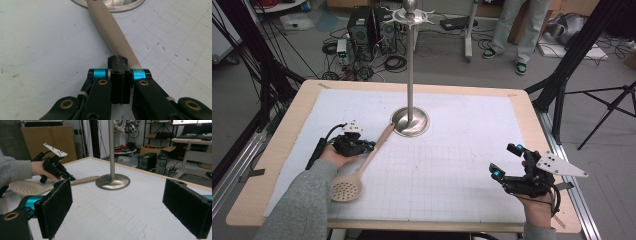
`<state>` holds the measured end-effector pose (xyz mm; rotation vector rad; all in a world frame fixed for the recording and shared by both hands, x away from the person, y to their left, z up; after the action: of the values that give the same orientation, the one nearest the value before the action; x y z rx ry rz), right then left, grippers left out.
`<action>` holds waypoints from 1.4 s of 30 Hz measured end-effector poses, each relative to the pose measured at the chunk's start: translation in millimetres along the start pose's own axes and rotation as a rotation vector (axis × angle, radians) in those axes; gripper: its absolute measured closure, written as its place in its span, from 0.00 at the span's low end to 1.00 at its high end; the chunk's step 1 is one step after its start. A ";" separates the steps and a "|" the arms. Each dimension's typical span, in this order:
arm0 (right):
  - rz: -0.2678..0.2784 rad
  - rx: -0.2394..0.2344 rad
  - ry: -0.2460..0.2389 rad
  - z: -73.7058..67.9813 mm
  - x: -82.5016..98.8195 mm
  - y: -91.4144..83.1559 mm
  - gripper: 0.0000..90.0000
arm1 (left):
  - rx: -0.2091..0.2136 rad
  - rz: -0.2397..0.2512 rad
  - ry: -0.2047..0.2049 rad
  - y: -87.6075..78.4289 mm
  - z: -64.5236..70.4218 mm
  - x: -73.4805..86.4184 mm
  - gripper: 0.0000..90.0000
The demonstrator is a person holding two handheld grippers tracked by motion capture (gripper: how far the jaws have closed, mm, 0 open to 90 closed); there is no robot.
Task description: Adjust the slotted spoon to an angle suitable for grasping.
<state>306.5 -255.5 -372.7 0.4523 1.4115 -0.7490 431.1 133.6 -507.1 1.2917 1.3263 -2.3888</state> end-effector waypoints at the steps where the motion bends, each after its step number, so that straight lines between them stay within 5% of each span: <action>1: 0.001 0.002 0.001 0.5 0.1 -0.8 0.09 | -0.001 -0.003 -0.003 -0.5 0.1 0.5 1.00; 19: 0.009 0.008 0.002 1.4 -1.6 -5.2 0.09 | -0.039 -0.013 -0.012 -2.4 -1.5 0.4 1.00; 28: 0.015 0.016 0.001 3.8 -3.2 -8.8 0.09 | -0.061 0.006 -0.028 -7.2 -0.9 -18.5 1.00; 34: 0.023 0.006 -0.008 0.8 -6.3 -8.4 0.09 | -0.095 -0.043 -0.033 12.1 -4.6 -14.1 1.00; 42: 0.028 0.004 -0.009 1.2 -6.5 -9.6 0.09 | -0.089 -0.018 -0.030 13.6 -6.2 -15.8 1.00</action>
<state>300.7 -261.7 -364.7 0.4699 1.3926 -0.7302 451.3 125.5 -505.9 1.2214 1.4246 -2.3216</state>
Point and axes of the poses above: each handheld gripper's, and its own axes: y roughly forward along the jaws, x roughly out of its underside, z roughly to its right, the point moved 10 cm from there along y, roughly forward along the jaws, and after that the axes turned 12 degrees about -y, right-handed, at the moved point
